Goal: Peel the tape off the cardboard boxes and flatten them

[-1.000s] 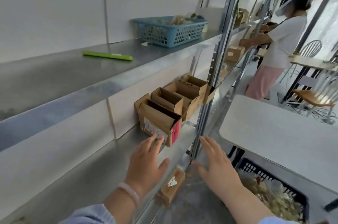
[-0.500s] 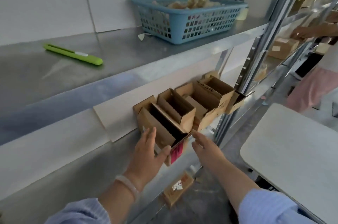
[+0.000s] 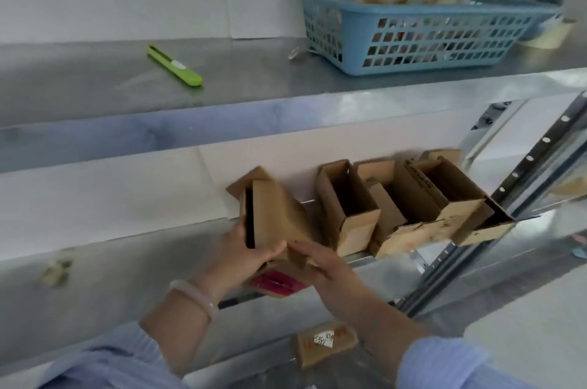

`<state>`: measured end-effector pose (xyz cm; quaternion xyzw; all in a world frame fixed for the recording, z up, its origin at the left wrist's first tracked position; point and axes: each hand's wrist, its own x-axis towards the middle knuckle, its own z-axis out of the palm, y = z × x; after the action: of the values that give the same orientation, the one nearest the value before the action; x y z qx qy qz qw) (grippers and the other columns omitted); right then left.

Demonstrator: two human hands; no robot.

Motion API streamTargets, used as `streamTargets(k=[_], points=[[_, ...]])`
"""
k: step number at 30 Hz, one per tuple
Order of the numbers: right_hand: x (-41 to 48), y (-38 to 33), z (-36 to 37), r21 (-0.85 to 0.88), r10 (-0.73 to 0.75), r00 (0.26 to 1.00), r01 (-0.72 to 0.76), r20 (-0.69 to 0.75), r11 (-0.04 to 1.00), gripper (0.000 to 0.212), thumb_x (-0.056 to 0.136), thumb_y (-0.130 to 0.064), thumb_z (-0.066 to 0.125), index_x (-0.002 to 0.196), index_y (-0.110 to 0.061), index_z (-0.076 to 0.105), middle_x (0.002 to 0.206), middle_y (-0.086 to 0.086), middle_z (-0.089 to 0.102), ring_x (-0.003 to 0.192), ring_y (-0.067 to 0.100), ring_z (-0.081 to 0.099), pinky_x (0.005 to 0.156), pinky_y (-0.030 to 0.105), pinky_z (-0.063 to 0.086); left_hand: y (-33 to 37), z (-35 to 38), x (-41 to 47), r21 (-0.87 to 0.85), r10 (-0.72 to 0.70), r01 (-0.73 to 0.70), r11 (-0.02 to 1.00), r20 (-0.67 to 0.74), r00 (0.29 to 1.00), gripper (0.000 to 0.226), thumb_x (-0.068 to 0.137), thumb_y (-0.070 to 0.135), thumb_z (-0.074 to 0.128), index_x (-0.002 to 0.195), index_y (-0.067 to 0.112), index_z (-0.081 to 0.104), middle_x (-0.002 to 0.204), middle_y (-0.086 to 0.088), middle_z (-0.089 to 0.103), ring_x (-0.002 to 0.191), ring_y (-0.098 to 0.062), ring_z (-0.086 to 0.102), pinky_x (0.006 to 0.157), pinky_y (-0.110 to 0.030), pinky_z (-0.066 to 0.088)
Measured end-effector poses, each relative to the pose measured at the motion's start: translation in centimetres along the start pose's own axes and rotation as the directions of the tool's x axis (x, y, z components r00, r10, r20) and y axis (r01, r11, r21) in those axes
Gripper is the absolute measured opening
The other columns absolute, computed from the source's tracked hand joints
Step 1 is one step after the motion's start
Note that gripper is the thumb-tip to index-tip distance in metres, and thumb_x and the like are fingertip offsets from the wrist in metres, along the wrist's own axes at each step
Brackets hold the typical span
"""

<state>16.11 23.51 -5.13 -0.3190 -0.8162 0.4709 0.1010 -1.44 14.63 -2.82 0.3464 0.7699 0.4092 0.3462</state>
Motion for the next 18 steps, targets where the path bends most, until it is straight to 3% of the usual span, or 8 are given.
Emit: streamTargets(k=[3, 6, 8, 9, 11, 14, 16, 18], points=[[0.7, 0.2, 0.4, -0.02, -0.023, 1.0, 0.023, -0.013, 1.0, 0.044, 0.098, -0.018, 0.053, 0.126, -0.05, 0.044, 0.129, -0.019, 0.044, 0.122, 0.002, 0.044, 0.102, 0.015, 0.036, -1.6, -0.8, -0.5, -0.176, -0.077, 0.071, 0.982, -0.028, 0.997, 0.072, 0.064, 0.035, 0.085, 0.122, 0.037, 0.042, 0.104, 0.017, 0.058, 0.103, -0.015, 0.061, 0.089, -0.034, 0.052], [1.4, 1.1, 0.9, 0.038, 0.186, 0.979, -0.183, -0.088, 0.982, 0.067, 0.091, -0.039, 0.063, 0.148, -0.032, 0.028, 0.146, -0.007, 0.035, 0.136, 0.016, 0.037, 0.11, 0.029, 0.032, -2.4, -0.5, -1.9, -0.332, -0.084, 0.058, 0.941, -0.063, 0.994, 0.066, 0.076, 0.016, 0.079, 0.123, 0.038, 0.039, 0.106, 0.015, 0.056, 0.095, -0.004, 0.06, 0.071, -0.017, 0.05], [2.0, 1.2, 1.6, 0.201, 0.322, 0.947, -0.319, 0.019, 0.926, 0.084, 0.087, -0.047, 0.066, 0.153, -0.027, 0.017, 0.148, -0.003, 0.036, 0.133, 0.02, 0.042, 0.11, 0.034, 0.036, -3.2, -0.3, -2.7, -0.4, -0.083, 0.046, 0.915, -0.077, 0.994, 0.064, 0.081, 0.013, 0.074, 0.129, 0.035, 0.038, 0.11, 0.016, 0.057, 0.094, -0.004, 0.063, 0.069, -0.017, 0.053], [2.3, 1.2, 2.0, 0.286, 0.344, 0.937, -0.349, 0.069, 0.893, 0.084, 0.086, -0.046, 0.068, 0.152, -0.026, 0.021, 0.144, -0.001, 0.042, 0.125, 0.019, 0.049, 0.107, 0.036, 0.042, -3.7, -0.3, -3.1, -0.43, -0.083, 0.043, 0.902, -0.073, 0.994, 0.063, 0.083, 0.012, 0.071, 0.132, 0.035, 0.038, 0.113, 0.015, 0.059, 0.095, -0.007, 0.066, 0.072, -0.02, 0.054], [2.6, 1.1, 2.5, 0.326, 0.313, 0.948, -0.314, 0.058, 0.892, 0.072, 0.083, -0.042, 0.073, 0.142, -0.028, 0.035, 0.128, -0.003, 0.053, 0.11, 0.015, 0.056, 0.098, 0.036, 0.05, -4.5, -0.3, -3.7, -0.433, -0.11, 0.073, 0.898, -0.061, 0.992, 0.063, 0.087, 0.013, 0.068, 0.136, 0.036, 0.036, 0.119, 0.014, 0.059, 0.1, -0.012, 0.067, 0.082, -0.028, 0.056], [2.6, 0.2, 2.4, 0.289, 0.185, 0.982, -0.163, -0.048, 0.943, 0.062, 0.077, -0.034, 0.08, 0.126, -0.037, 0.043, 0.116, -0.011, 0.055, 0.104, 0.008, 0.055, 0.084, 0.019, 0.047, -5.1, -0.8, -4.7, -0.347, -0.168, 0.137, 0.928, -0.062, 0.984, 0.062, 0.077, 0.022, 0.069, 0.132, 0.033, 0.043, 0.117, 0.01, 0.064, 0.102, -0.016, 0.066, 0.094, -0.038, 0.052], [2.8, -0.5, 2.1, 0.202, 0.035, 0.994, -0.015, -0.1, 0.979, 0.067, 0.075, -0.031, 0.082, 0.127, -0.043, 0.041, 0.122, -0.014, 0.052, 0.111, 0.005, 0.052, 0.088, 0.019, 0.046, -5.4, -1.2, -5.1, -0.347, -0.205, 0.174, 0.922, -0.054, 0.977, 0.065, 0.065, 0.03, 0.068, 0.128, 0.03, 0.049, 0.115, 0.004, 0.067, 0.102, -0.017, 0.067, 0.097, -0.042, 0.051], [3.2, -1.1, 1.7, 0.025, -0.085, 0.987, 0.089, -0.137, 0.996, 0.076, 0.075, -0.032, 0.081, 0.137, -0.041, 0.038, 0.129, -0.015, 0.043, 0.117, 0.004, 0.043, 0.099, 0.025, 0.042, -5.6, -1.2, -5.2, -0.33, -0.23, 0.204, 0.922, -0.042, 0.972, 0.056, 0.071, 0.03, 0.069, 0.123, 0.032, 0.051, 0.116, 0.004, 0.067, 0.105, -0.017, 0.065, 0.098, -0.042, 0.049]])
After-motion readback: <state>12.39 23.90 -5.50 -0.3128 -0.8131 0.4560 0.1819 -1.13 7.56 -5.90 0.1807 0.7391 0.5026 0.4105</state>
